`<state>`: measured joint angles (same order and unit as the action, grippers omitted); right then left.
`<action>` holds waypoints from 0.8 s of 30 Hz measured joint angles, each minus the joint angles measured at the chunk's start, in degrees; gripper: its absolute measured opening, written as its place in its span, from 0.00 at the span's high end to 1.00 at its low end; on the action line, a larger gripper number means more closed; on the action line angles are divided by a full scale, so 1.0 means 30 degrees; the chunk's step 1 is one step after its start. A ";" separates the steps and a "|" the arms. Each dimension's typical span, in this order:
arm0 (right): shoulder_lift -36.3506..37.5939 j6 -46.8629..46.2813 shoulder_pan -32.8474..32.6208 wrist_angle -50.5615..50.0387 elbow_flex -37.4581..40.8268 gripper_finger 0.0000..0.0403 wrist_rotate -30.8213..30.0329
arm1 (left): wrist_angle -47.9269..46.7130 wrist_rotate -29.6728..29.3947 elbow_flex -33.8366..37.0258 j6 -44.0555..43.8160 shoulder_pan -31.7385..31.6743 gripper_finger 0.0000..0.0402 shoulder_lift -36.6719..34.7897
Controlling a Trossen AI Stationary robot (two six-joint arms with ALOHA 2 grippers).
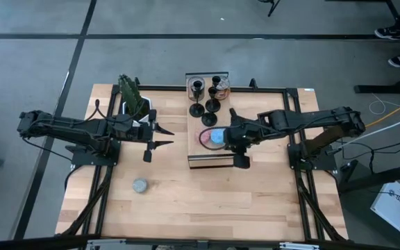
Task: Pick & Place candle stick holders
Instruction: Put the small green scented candle on the shelf
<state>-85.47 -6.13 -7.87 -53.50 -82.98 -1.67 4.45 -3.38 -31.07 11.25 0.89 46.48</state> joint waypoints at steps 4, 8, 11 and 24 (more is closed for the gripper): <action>0.1484 -0.0040 -0.0259 0.0928 0.1799 0.89 0.0142 | -0.0033 0.0000 0.0000 0.0000 0.0000 0.69 0.0002; 0.4503 -0.0074 -0.0475 0.4460 0.5480 0.89 0.2107 | -0.0036 0.0000 0.0000 -0.0007 -0.0007 0.69 0.0007; 0.6732 -0.0096 -0.0698 0.7644 0.8459 0.89 0.3868 | -0.0025 0.0000 0.0000 0.0000 -0.0001 0.70 0.0000; 1.3028 -0.0545 -0.5358 1.8125 1.8352 0.89 0.4631 | 0.0007 -0.0001 0.0000 0.0000 -0.0006 0.69 0.0000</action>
<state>-46.38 -7.77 -23.94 0.87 -27.93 12.22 4.47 -3.38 -31.07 11.25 0.87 46.48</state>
